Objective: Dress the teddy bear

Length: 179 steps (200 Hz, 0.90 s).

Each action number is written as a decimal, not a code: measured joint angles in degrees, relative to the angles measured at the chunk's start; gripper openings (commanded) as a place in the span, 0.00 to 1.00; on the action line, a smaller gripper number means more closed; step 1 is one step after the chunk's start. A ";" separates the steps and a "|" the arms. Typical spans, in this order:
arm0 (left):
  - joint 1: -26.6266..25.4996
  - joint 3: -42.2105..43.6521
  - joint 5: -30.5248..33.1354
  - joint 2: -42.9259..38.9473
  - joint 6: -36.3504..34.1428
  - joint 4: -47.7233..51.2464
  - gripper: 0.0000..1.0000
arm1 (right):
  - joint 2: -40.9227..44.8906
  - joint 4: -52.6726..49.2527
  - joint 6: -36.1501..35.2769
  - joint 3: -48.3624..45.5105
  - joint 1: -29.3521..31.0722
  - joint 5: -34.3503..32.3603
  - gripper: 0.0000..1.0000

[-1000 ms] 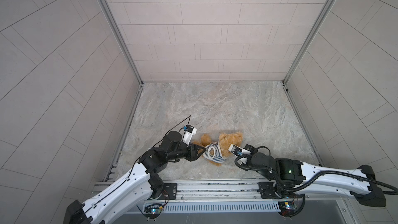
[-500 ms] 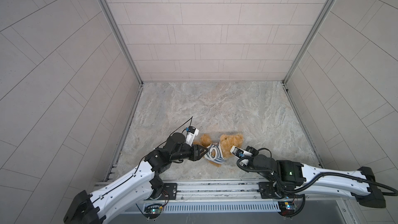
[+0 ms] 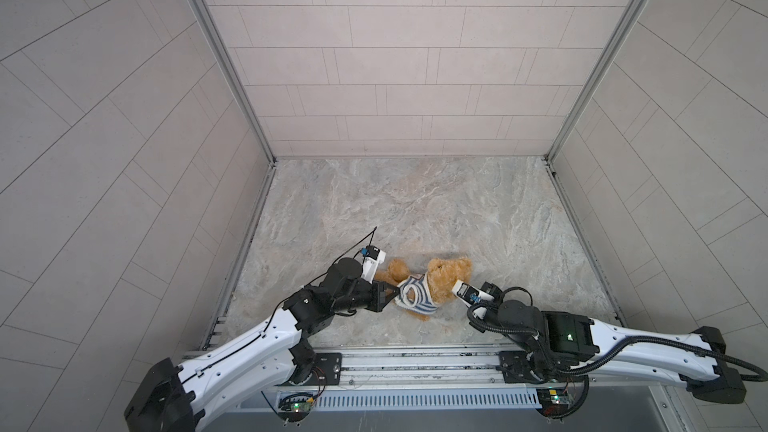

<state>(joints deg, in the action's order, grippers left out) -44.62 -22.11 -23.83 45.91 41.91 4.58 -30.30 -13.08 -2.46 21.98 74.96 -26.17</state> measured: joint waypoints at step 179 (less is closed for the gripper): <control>4.17 4.57 -4.00 -2.89 2.93 -5.11 0.21 | -2.38 1.73 6.80 -0.94 -0.04 -5.25 0.00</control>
<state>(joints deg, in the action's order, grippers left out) -40.45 -17.54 -27.83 43.03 44.84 -0.54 -32.69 -11.35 4.34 21.04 74.91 -31.42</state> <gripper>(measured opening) 0.186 0.061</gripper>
